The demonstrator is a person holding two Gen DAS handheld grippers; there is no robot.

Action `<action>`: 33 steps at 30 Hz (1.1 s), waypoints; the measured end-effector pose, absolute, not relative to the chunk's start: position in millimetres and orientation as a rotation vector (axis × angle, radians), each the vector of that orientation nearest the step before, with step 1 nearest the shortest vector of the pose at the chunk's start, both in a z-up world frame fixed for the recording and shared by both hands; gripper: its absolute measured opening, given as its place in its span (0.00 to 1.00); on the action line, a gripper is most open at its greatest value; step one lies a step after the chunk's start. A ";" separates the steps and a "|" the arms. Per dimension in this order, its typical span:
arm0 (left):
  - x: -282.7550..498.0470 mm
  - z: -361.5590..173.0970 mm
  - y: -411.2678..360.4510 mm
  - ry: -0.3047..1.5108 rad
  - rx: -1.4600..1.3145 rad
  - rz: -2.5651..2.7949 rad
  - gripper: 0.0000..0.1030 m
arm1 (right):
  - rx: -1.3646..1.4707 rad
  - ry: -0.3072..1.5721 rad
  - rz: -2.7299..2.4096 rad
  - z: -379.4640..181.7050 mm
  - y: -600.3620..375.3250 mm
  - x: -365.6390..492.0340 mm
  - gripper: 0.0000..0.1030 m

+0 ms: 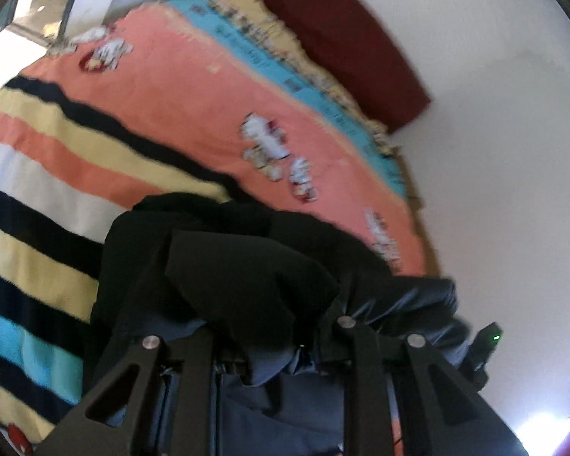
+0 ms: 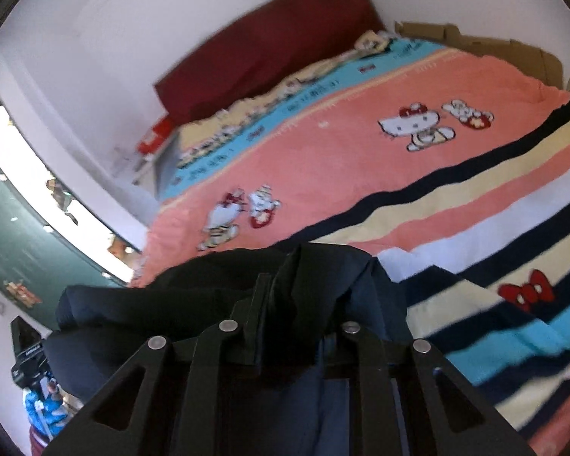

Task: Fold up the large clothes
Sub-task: 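Grasp the folded jacket's edge with both tools and lift it, then fold the lifted jacket over onto itself and press down with both tools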

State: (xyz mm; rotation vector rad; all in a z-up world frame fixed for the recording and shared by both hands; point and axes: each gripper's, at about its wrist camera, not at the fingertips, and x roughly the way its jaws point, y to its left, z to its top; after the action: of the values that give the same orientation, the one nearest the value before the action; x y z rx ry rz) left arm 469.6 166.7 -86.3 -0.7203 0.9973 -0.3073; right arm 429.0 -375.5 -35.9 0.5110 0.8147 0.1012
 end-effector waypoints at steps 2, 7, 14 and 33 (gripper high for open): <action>487.7 -109.2 161.5 1.036 -0.704 -0.294 0.21 | 0.516 0.862 0.071 -57.3 -371.8 456.7 0.19; 513.9 -143.3 149.9 1.044 -0.666 -0.337 0.21 | 0.493 0.926 0.036 -104.1 -363.6 498.3 0.22; 525.0 -160.5 154.5 1.057 -0.789 -0.369 0.23 | 0.476 0.928 0.014 -115.6 -360.4 511.3 0.28; 468.9 -49.2 153.4 0.872 -0.696 -0.413 0.53 | 0.274 0.716 0.142 0.6 -330.1 443.3 0.61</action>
State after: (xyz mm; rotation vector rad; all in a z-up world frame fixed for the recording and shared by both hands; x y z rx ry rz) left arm 468.9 153.4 -49.2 -0.6963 0.8717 -0.4128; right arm 443.3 -330.1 0.6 0.2739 0.7158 0.1415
